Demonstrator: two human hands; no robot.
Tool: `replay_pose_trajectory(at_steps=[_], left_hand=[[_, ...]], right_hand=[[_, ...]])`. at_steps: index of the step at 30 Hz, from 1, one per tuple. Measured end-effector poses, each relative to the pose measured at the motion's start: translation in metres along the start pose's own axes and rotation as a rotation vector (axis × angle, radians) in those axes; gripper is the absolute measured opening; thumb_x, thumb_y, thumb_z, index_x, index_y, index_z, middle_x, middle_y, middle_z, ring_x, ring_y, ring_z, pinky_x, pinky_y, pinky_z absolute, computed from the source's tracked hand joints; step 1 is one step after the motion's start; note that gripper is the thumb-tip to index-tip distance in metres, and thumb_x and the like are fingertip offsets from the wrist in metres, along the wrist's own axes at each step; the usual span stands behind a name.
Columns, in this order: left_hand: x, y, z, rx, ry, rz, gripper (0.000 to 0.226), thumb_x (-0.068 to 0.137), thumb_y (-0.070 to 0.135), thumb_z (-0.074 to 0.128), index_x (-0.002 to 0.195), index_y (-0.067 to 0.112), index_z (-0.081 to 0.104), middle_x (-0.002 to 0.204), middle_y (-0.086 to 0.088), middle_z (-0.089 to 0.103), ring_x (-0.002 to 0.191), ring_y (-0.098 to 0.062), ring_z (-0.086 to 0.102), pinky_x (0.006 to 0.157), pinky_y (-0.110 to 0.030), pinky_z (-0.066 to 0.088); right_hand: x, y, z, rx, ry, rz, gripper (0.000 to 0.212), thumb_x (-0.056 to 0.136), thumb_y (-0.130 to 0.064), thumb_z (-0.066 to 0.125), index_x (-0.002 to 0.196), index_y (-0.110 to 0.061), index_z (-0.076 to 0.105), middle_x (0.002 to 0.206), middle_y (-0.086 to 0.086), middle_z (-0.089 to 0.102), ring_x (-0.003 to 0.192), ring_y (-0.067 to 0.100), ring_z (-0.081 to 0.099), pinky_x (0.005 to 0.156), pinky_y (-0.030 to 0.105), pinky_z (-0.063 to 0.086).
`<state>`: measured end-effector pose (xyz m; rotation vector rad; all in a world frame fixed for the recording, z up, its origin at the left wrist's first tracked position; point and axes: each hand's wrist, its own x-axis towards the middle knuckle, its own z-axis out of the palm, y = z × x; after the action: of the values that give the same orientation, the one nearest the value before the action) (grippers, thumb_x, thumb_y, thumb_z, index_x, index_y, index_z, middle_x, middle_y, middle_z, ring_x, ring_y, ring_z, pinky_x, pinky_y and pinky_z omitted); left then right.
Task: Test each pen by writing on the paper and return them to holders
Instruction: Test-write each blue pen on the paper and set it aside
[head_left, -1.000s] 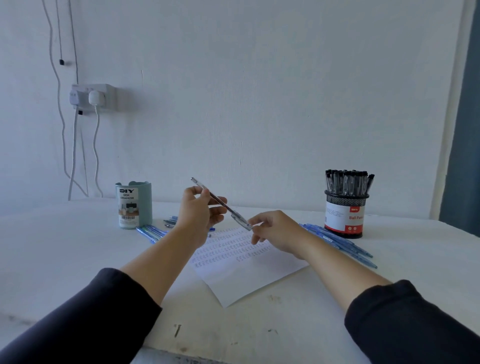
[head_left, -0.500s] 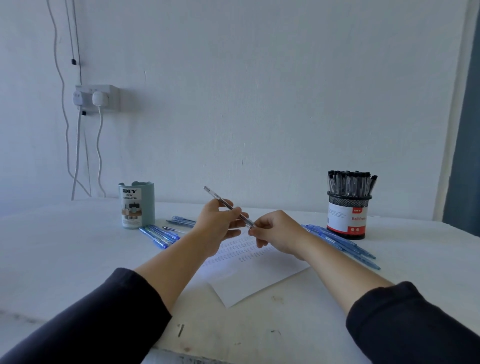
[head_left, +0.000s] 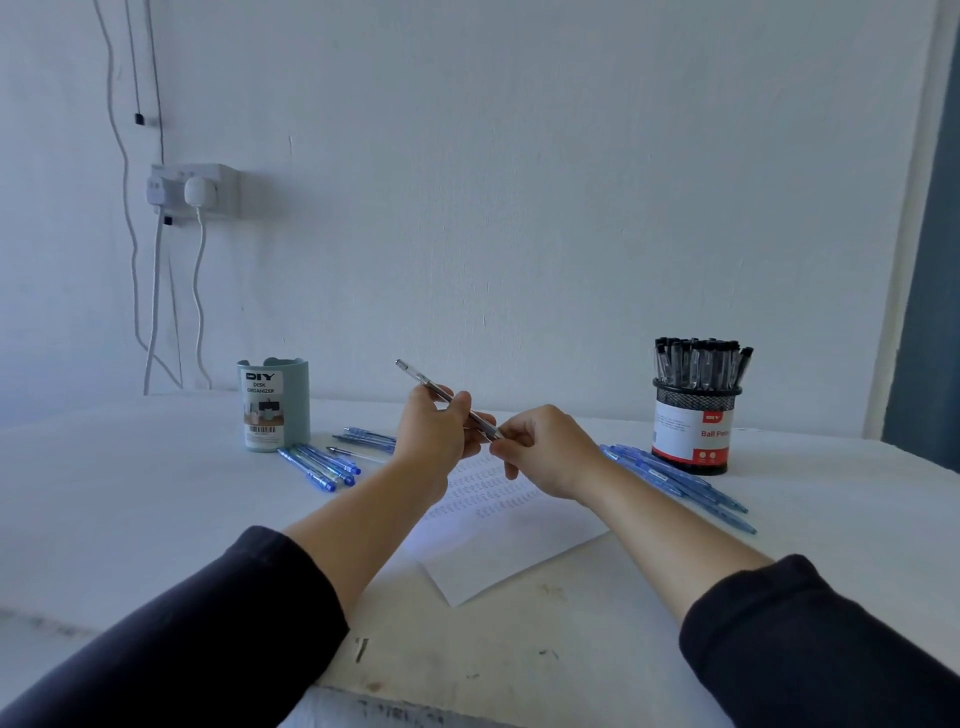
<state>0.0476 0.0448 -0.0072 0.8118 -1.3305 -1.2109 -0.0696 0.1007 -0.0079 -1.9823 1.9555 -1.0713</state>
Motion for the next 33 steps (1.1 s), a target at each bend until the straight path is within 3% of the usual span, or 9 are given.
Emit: replay_pose_trajectory(at_steps=[5, 9, 13, 17, 19, 22, 25, 28, 33], left_hand=[[-0.001, 0.0, 0.001, -0.019, 0.042, -0.007, 0.009, 0.1, 0.018, 0.046, 0.104, 0.01, 0.045, 0.074, -0.007, 0.069, 0.062, -0.017, 0.065, 0.058, -0.027, 0.052], [0.0, 0.001, 0.001, -0.01, 0.093, -0.02, 0.014, 0.1, 0.021, 0.045, 0.108, 0.009, 0.044, 0.078, -0.01, 0.069, 0.064, -0.02, 0.066, 0.057, -0.028, 0.052], [0.009, 0.003, -0.01, -0.09, 0.185, -0.061, 0.017, 0.102, 0.025, 0.042, 0.11, 0.01, 0.038, 0.078, -0.014, 0.066, 0.052, -0.022, 0.064, 0.046, -0.028, 0.053], [0.016, 0.004, -0.028, -0.108, 0.233, -0.052, 0.01, 0.103, 0.022, 0.037, 0.111, 0.017, 0.033, 0.08, -0.012, 0.064, 0.059, -0.023, 0.064, 0.056, -0.031, 0.052], [0.022, 0.003, -0.036, 0.026, 0.27, 0.062, 0.004, 0.103, 0.019, 0.036, 0.106, 0.019, 0.039, 0.076, -0.009, 0.062, 0.065, -0.021, 0.06, 0.059, -0.033, 0.049], [0.032, -0.001, -0.043, 0.422, 0.238, 0.359, 0.018, 0.099, 0.012, 0.041, 0.088, 0.021, 0.052, 0.071, -0.004, 0.055, 0.064, -0.023, 0.048, 0.057, -0.03, 0.038], [0.029, -0.005, -0.042, 0.824, 0.157, 0.553, 0.019, 0.093, 0.005, 0.053, 0.099, 0.01, 0.071, 0.088, -0.008, 0.062, 0.074, -0.022, 0.053, 0.064, -0.029, 0.04], [0.022, -0.008, -0.037, 1.075, 0.101, 0.653, 0.026, 0.093, 0.005, 0.053, 0.11, 0.014, 0.072, 0.104, -0.007, 0.063, 0.094, -0.026, 0.057, 0.083, -0.032, 0.041], [0.018, -0.012, -0.034, 1.266, 0.102, 0.706, 0.031, 0.096, 0.007, 0.048, 0.112, 0.021, 0.07, 0.106, -0.002, 0.061, 0.096, -0.022, 0.054, 0.08, -0.029, 0.029]], right_hand=[[0.0, -0.004, 0.001, -0.132, 0.043, -0.014, 0.034, 0.095, -0.026, 0.052, 0.061, -0.029, 0.054, 0.06, -0.011, 0.059, 0.059, 0.002, 0.047, 0.082, 0.036, 0.032], [-0.002, -0.007, 0.001, -0.23, 0.084, -0.038, 0.021, 0.096, -0.028, 0.05, 0.084, -0.024, 0.066, 0.075, -0.006, 0.066, 0.085, 0.015, 0.057, 0.08, 0.034, 0.025], [-0.004, -0.007, 0.003, -0.358, 0.101, -0.086, 0.018, 0.097, -0.027, 0.048, 0.092, -0.025, 0.066, 0.084, -0.003, 0.069, 0.089, 0.019, 0.058, 0.082, 0.034, 0.022], [-0.004, 0.003, -0.001, -0.355, 0.146, -0.012, 0.019, 0.099, -0.023, 0.045, 0.104, -0.022, 0.063, 0.101, -0.003, 0.068, 0.1, 0.021, 0.056, 0.082, 0.033, 0.022], [-0.004, 0.01, -0.005, -0.307, 0.158, 0.052, 0.022, 0.099, -0.023, 0.043, 0.11, -0.023, 0.062, 0.111, -0.002, 0.065, 0.108, 0.022, 0.055, 0.084, 0.033, 0.023], [-0.001, 0.015, -0.008, -0.217, 0.159, 0.109, 0.024, 0.099, -0.021, 0.045, 0.116, -0.026, 0.061, 0.122, -0.004, 0.06, 0.116, 0.021, 0.051, 0.092, 0.035, 0.027], [0.0, 0.017, -0.01, -0.162, 0.189, 0.108, 0.026, 0.098, -0.018, 0.048, 0.118, -0.025, 0.063, 0.124, -0.003, 0.059, 0.116, 0.021, 0.051, 0.097, 0.036, 0.029], [0.0, 0.017, -0.011, -0.133, 0.23, 0.095, 0.025, 0.095, -0.016, 0.053, 0.116, -0.023, 0.065, 0.112, -0.002, 0.064, 0.109, 0.022, 0.054, 0.096, 0.037, 0.033], [0.001, 0.017, -0.011, -0.093, 0.266, 0.098, 0.012, 0.092, -0.017, 0.059, 0.101, -0.023, 0.063, 0.09, -0.008, 0.056, 0.087, 0.016, 0.05, 0.087, 0.034, 0.031]])
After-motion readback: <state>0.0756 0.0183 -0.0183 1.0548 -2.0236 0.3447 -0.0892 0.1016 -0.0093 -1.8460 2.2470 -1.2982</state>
